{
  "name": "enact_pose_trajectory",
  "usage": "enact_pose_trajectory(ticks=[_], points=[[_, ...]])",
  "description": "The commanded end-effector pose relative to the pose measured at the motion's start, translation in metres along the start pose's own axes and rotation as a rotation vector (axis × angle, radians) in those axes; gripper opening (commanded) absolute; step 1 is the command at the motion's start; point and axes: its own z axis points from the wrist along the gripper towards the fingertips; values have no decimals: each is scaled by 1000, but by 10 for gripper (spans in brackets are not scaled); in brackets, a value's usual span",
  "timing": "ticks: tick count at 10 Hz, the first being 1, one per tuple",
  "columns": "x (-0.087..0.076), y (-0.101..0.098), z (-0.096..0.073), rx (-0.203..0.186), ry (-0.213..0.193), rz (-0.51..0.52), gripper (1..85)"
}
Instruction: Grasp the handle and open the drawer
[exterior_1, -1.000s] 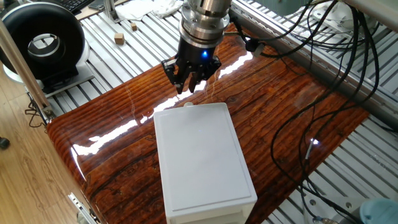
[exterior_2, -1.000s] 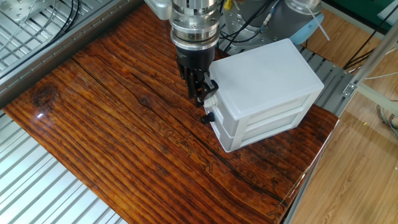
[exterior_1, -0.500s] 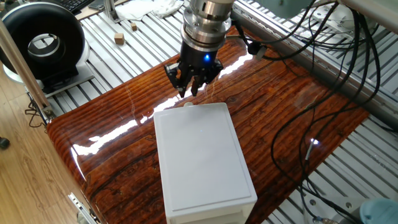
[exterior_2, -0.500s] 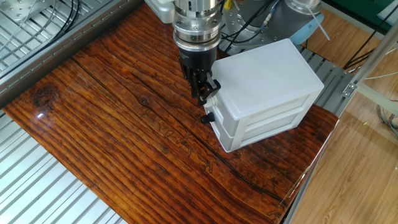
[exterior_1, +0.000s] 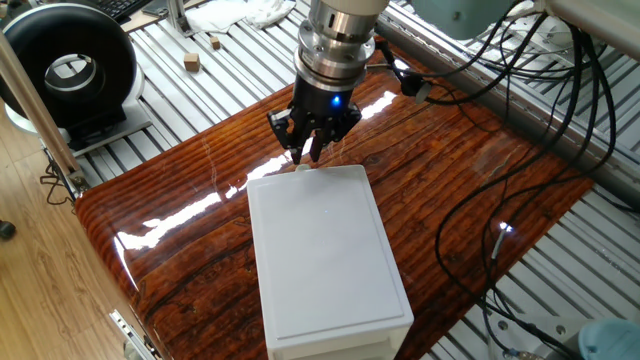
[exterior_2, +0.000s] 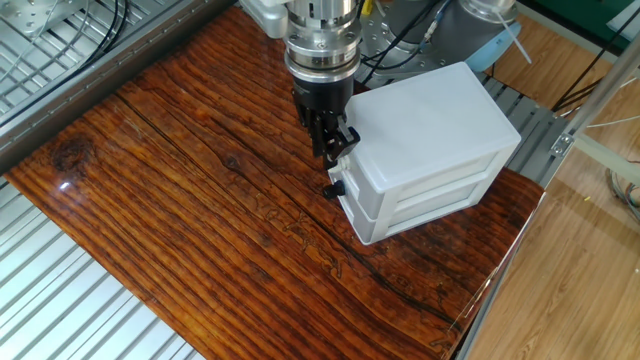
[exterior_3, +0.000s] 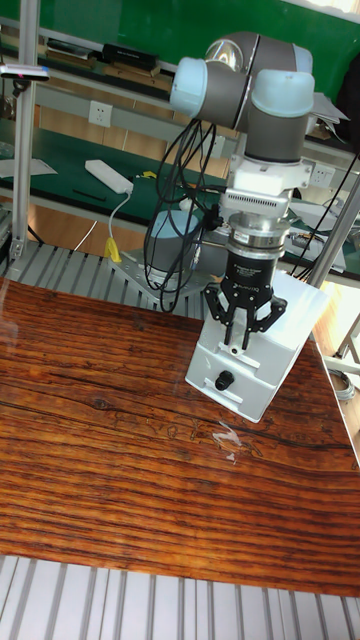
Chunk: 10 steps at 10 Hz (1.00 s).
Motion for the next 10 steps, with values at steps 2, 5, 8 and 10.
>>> enact_pose_trajectory(ticks=[2,5,8,10], points=[[0,8,-1,-40,-6,14,323],[0,1,2,-32,-4,7,327],[4,-4,9,-32,3,1,327],[5,0,12,-44,-1,0,327]])
